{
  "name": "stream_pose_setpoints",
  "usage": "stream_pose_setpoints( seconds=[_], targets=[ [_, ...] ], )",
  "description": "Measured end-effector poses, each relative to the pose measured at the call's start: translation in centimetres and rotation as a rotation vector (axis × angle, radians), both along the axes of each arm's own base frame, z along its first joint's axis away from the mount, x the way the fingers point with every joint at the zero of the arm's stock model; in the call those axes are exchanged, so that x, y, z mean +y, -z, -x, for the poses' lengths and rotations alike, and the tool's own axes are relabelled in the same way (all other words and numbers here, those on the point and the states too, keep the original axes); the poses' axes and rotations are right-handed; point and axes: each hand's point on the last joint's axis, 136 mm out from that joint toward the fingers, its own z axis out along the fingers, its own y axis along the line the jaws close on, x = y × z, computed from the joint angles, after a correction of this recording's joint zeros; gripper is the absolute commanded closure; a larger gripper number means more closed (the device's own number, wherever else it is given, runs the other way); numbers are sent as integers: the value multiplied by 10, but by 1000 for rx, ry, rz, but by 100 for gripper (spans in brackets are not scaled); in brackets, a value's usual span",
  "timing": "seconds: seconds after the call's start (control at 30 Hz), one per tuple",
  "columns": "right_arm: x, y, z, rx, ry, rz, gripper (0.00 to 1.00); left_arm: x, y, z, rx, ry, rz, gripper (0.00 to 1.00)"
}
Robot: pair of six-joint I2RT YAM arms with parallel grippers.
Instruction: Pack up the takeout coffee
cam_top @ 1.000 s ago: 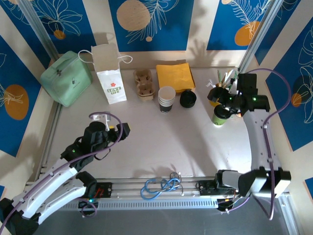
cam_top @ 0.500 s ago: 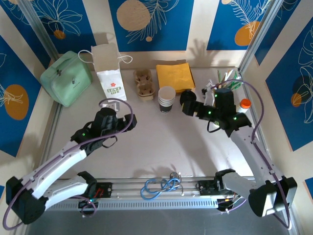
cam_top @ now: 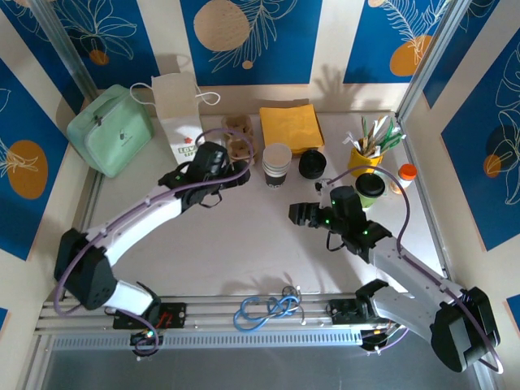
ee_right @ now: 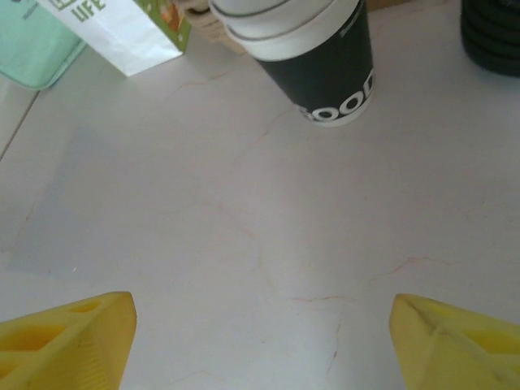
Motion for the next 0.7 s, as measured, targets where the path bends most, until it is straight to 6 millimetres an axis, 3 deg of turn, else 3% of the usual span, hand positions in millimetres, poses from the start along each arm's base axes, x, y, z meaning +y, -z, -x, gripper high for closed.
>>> stream_pose_setpoints(
  seconds=[0.17,0.37,0.7],
  targets=[
    [-5,-6,-11,-60,55,0,18,-6,5,-38,19,-43,-27,24],
    [-8,-8,-17,-74,91,-6,18,3,17,-79,36,-124,-87,31],
    [-13,4,-22,-37,122,6,18,16,68,-119,119,-200,-170,46]
  ],
)
